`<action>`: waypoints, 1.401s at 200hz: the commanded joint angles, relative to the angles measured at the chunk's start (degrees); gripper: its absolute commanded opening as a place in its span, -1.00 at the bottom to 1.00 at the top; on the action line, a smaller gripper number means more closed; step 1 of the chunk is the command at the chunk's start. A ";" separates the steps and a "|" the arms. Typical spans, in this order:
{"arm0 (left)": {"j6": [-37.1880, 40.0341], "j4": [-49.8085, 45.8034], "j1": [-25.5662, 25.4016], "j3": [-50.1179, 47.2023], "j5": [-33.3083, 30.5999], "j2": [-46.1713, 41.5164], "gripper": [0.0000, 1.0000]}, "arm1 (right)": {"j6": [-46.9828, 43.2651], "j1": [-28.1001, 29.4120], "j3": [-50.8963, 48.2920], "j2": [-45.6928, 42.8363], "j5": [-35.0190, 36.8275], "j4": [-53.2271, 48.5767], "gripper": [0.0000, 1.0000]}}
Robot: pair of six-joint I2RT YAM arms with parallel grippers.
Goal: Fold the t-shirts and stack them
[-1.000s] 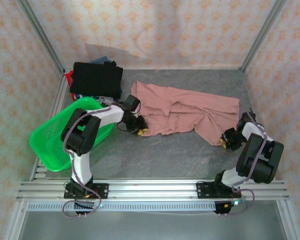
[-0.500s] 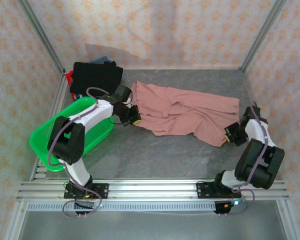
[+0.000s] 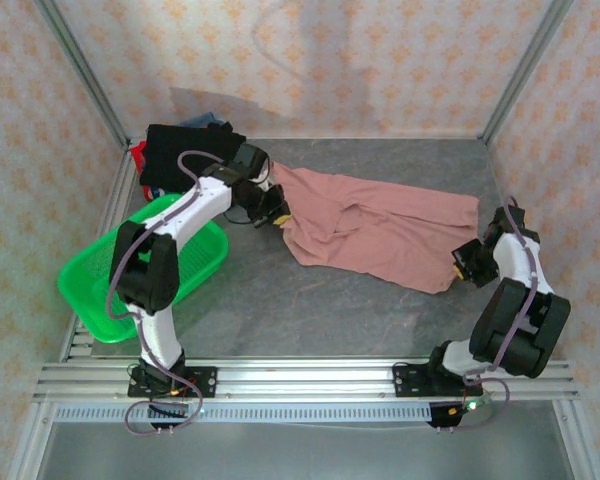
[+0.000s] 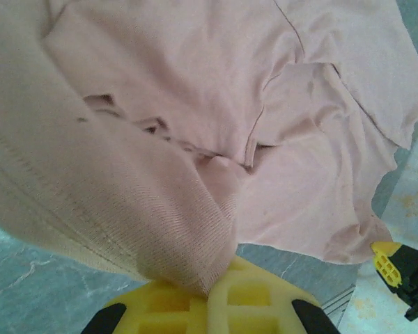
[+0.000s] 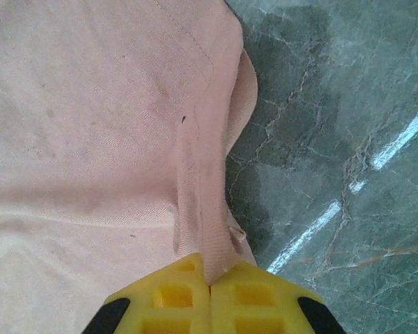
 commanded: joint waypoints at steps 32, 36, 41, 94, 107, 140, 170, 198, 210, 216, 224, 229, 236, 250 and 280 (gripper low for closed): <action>2.45 -3.69 -0.41 12.40 3.04 10.16 -1.00 | -1.92 -0.34 1.58 1.47 2.36 -1.23 -1.00; 2.20 -3.22 -0.42 13.00 3.29 10.84 -1.00 | -2.00 -0.34 1.52 1.61 2.41 -1.13 -1.00; 1.99 -2.73 -0.56 13.80 3.46 11.84 -1.00 | -2.05 -0.35 1.43 1.62 2.33 -1.01 -1.00; 2.03 -2.93 -0.52 28.65 3.51 23.44 -0.89 | -2.14 -0.34 1.44 3.32 1.44 0.05 -1.00; 1.97 -2.19 -0.51 31.49 3.99 25.65 -0.68 | -2.24 -0.36 1.47 3.67 1.43 0.06 -1.00; 1.92 -1.57 0.00 31.73 3.41 23.49 0.07 | -2.53 -0.34 1.56 4.68 0.86 0.27 -1.00; 0.93 -0.20 2.99 22.82 0.18 14.33 0.23 | -2.61 -0.33 1.69 5.03 0.43 0.49 -1.00; 0.60 2.57 4.73 11.30 -1.16 7.49 0.18 | -2.98 -0.34 2.30 5.44 0.11 0.19 -1.00; -0.23 4.74 5.17 7.17 -1.17 6.41 0.13 | -3.03 -0.34 2.44 5.51 -0.02 0.10 -1.00; -1.18 6.55 5.41 5.25 -0.61 6.16 0.08 | -2.96 -0.39 2.46 5.69 -0.04 0.16 -1.00; -2.52 9.72 5.75 3.21 0.07 6.21 0.01 | -3.02 -0.35 2.53 5.77 -0.23 0.14 -1.00; -2.90 11.42 5.86 2.45 0.21 6.42 -0.02 | -2.97 -0.34 2.61 5.84 -0.28 0.15 -1.00; -3.11 12.97 5.99 2.19 0.34 6.95 -0.07 | -2.98 -0.34 2.62 5.86 -0.39 0.15 -1.00; -2.38 14.21 5.98 4.03 0.83 8.96 -0.11 | -3.00 -0.34 2.45 5.92 -0.46 0.14 -1.00; -0.01 14.84 5.95 8.57 1.58 13.60 -0.23 | -3.21 -0.34 2.20 5.89 -0.64 0.15 -1.00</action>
